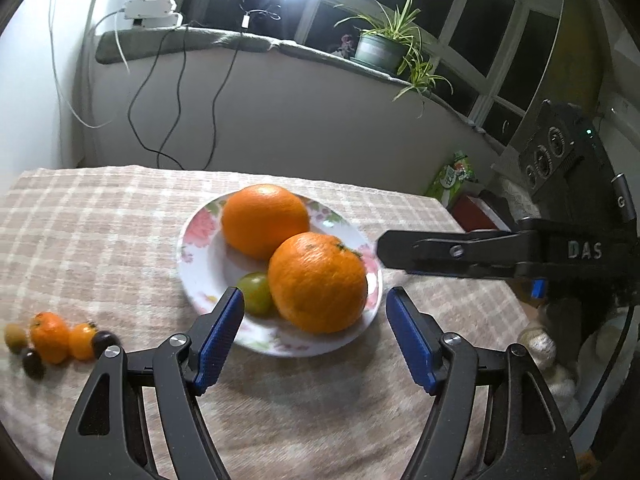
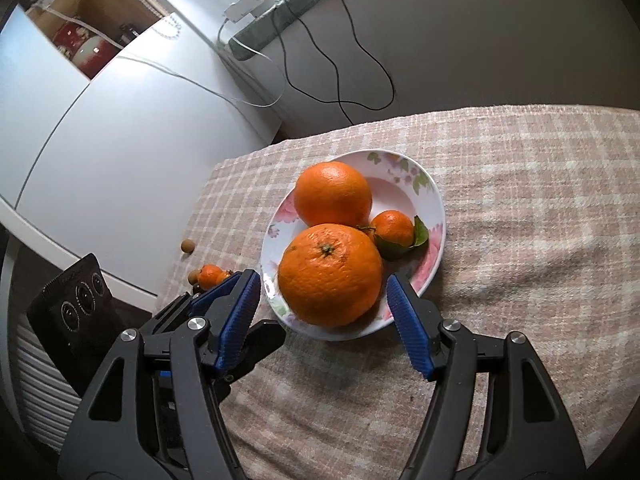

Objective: Organize fruits
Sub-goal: 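Lower the large orange into the plate and open the right gripper, then grasp a brown kiwi with the left gripper while the right gripper grasps a dark plum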

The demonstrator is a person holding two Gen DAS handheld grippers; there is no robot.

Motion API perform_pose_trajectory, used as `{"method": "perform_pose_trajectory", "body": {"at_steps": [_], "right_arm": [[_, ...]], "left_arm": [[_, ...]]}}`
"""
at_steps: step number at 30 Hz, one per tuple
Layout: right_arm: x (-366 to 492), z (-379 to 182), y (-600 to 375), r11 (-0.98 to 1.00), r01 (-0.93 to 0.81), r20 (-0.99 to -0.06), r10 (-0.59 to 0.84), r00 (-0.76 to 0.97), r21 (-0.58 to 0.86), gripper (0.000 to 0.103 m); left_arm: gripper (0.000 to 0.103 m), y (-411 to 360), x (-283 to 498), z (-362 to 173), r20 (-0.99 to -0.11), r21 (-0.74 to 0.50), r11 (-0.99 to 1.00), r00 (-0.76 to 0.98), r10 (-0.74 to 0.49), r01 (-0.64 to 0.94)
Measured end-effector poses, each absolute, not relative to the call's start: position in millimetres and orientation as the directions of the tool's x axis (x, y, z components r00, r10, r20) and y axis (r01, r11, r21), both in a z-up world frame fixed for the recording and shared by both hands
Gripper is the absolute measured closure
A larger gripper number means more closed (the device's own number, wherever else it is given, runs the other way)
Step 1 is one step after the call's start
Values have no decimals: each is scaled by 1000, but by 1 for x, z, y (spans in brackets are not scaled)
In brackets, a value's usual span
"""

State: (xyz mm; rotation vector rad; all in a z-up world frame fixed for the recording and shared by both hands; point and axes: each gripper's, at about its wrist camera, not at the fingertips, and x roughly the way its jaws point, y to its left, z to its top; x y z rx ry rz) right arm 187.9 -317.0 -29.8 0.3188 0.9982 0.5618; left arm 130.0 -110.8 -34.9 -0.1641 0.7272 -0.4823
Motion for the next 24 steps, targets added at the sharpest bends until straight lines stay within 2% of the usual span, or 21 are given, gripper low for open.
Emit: {"method": "perform_pose_trajectory", "body": {"at_steps": [10,16,19,24], "right_arm": [[150,-16,-271,836,-457,-704,520,484,303,26],[121,-8,-233,803,-575,-659,519,544,158,16],[109,-5,-219,773,-619,-626,552,551,137,11],[99,-8,-190,733,-672,-630,572,526,104,10]], "left_arm": [[30,-61,104,-43,-600,-264,914,689,-407,310],[30,-18,83,-46,-593,-249,934,723,-355,255],[30,7,74,-51,-595,-250,944,734,-327,217],[30,45,68,-58,-604,-255,954,745,-284,157]]}}
